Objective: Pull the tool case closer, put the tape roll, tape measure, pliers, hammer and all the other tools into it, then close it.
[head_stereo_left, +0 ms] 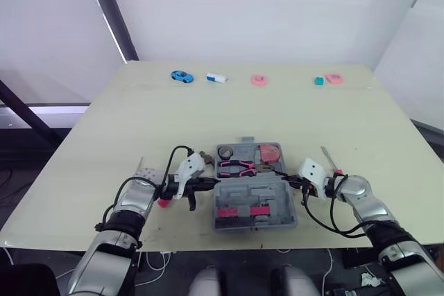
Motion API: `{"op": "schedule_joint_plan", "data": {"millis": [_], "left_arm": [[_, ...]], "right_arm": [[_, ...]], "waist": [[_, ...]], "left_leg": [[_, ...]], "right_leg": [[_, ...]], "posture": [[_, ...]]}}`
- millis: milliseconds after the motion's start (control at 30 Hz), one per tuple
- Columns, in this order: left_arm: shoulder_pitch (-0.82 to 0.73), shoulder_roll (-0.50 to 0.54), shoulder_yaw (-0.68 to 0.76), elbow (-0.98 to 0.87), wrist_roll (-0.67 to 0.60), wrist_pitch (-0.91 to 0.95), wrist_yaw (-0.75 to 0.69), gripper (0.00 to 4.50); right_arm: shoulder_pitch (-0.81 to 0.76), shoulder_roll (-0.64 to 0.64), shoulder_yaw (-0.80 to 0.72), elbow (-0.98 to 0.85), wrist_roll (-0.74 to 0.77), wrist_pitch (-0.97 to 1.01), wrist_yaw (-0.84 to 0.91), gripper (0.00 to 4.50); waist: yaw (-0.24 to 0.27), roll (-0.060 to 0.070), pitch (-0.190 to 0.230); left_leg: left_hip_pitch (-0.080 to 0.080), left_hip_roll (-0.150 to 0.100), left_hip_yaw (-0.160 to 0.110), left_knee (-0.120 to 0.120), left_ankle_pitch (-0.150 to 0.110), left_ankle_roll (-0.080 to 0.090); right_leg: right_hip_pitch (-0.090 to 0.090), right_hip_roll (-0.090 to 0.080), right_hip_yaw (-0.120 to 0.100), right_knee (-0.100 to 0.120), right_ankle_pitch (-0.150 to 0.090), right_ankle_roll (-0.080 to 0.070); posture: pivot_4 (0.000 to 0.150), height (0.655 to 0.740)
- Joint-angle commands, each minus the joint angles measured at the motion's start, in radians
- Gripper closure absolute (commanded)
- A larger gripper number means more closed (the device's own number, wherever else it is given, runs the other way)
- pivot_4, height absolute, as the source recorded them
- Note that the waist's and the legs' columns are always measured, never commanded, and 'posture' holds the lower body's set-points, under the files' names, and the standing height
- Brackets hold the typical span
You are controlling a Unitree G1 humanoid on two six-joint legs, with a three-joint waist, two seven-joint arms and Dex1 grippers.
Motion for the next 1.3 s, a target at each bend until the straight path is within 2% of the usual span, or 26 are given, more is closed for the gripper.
{"op": "schedule_joint_plan", "data": {"millis": [33, 667, 1300], "left_arm": [[0.001, -0.016, -0.003, -0.052, -0.018, -0.012, -0.028, 4.48], [-0.017, 0.001, 0.008, 0.0, -0.005, -0.045, -0.019, 4.48], [0.033, 0.039, 0.052, -0.055, -0.032, -0.035, 0.005, 4.48]], "right_arm": [[-0.003, 0.014, 0.012, -0.042, 0.01, -0.014, 0.013, 4.5], [0.056, -0.003, -0.009, -0.146, 0.036, 0.059, 0.024, 4.5], [0.053, -0.057, -0.076, -0.073, 0.04, 0.01, -0.042, 4.5]], "waist": [[0.0, 0.0, 0.0], [0.001, 0.0, 0.001], [0.001, 0.0, 0.001]], "left_leg": [[0.0, 0.0, 0.0, 0.0, 0.0, 0.0], [-0.001, 0.0, 0.0, -0.001, 0.0, 0.0], [-0.001, 0.0, 0.0, -0.001, 0.0, 0.0]], "right_leg": [[0.0, 0.0, 0.0, 0.0, 0.0, 0.0], [0.0, 0.0, 0.0, -0.001, 0.0, 0.0], [0.0, 0.0, 0.0, -0.001, 0.0, 0.0]], "posture": [[0.15, 0.7395], [0.15, 0.7395], [0.15, 0.7395]]}}
